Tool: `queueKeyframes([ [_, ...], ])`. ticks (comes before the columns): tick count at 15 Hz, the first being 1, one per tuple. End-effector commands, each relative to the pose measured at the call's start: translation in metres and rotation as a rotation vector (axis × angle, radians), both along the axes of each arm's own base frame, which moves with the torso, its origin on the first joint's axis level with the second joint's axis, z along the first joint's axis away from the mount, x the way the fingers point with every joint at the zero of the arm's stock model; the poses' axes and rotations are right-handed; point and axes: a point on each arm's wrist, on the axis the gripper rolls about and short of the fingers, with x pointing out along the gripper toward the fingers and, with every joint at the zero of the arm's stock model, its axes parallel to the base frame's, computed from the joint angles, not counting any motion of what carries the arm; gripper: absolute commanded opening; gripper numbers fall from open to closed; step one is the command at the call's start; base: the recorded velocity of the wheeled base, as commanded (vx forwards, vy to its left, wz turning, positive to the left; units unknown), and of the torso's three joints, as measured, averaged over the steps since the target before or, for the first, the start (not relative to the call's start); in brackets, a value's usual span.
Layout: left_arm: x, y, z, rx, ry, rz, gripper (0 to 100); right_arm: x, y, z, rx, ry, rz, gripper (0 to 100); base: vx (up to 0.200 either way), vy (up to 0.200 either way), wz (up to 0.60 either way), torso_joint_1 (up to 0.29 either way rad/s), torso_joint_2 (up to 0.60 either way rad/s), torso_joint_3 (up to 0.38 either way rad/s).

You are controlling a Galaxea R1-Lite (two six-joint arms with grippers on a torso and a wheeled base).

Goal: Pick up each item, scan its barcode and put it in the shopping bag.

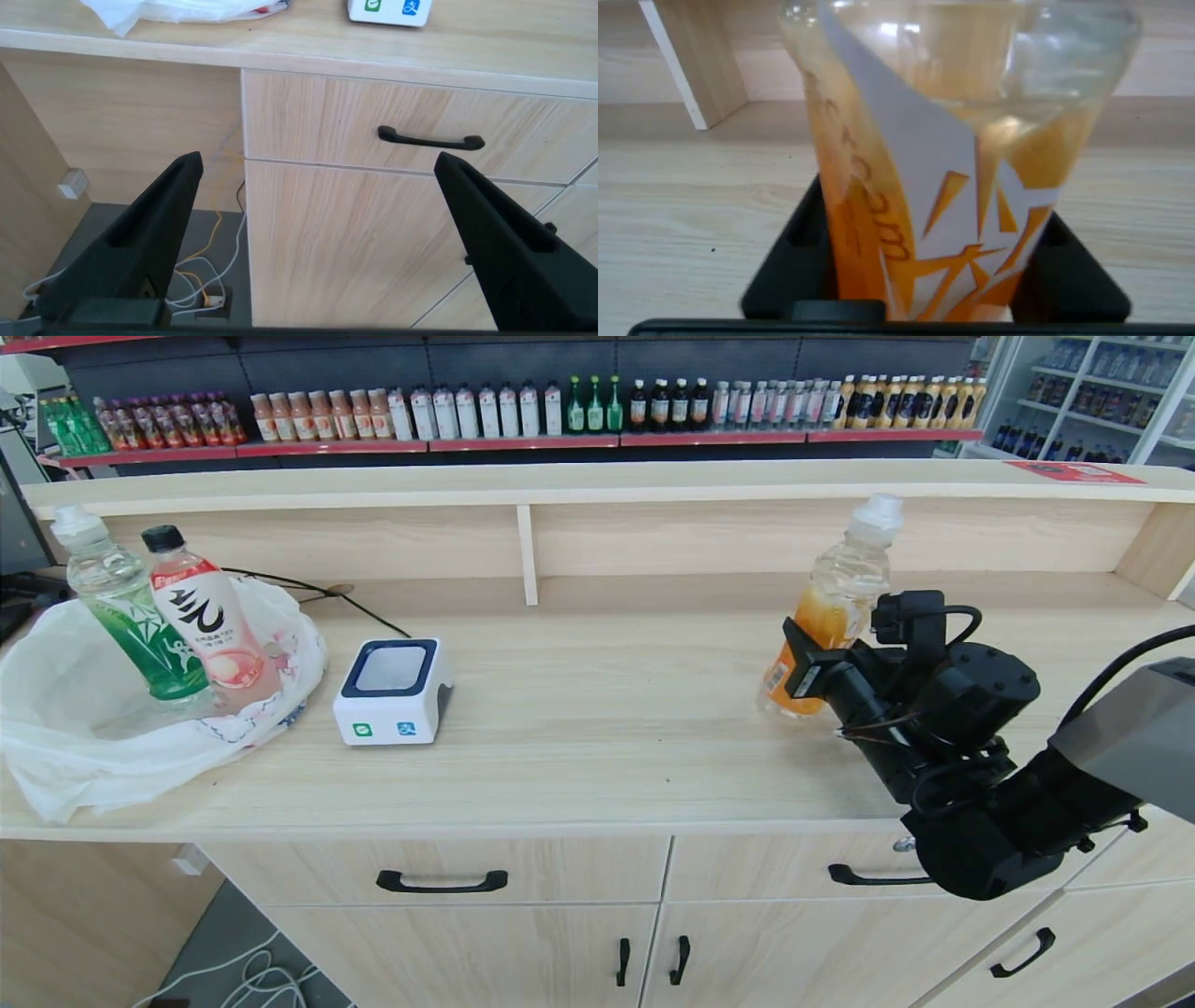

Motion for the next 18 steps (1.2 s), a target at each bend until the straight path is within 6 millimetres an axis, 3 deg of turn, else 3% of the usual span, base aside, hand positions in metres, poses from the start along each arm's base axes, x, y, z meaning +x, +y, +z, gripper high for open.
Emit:
queueKeyframes([
  [1, 0.0, 0.0, 0.0, 0.0, 0.001, 0.001, 100, -0.001, 0.001, 0.0, -0.001, 0.0, 0.003, 0, 0.0, 0.0, 0.0, 0.0, 0.0, 0.0],
  [7, 0.0, 0.0, 0.0, 0.0, 0.001, 0.001, 100, -0.011, -0.002, 0.01, 0.003, -0.012, 0.002, 0, 0.0, 0.0, 0.0, 0.0, 0.0, 0.0],
  [10, 0.0, 0.0, 0.0, 0.002, -0.001, 0.001, 100, -0.029, -0.005, 0.015, -0.002, 0.001, 0.014, 0, 0.0, 0.0, 0.0, 0.0, 0.0, 0.0],
  [18, 0.0, 0.0, 0.0, 0.005, 0.001, 0.001, 100, -0.079, 0.009, 0.039, 0.016, -0.031, 0.113, 0, 0.0, 0.0, 0.0, 0.0, 0.0, 0.0],
])
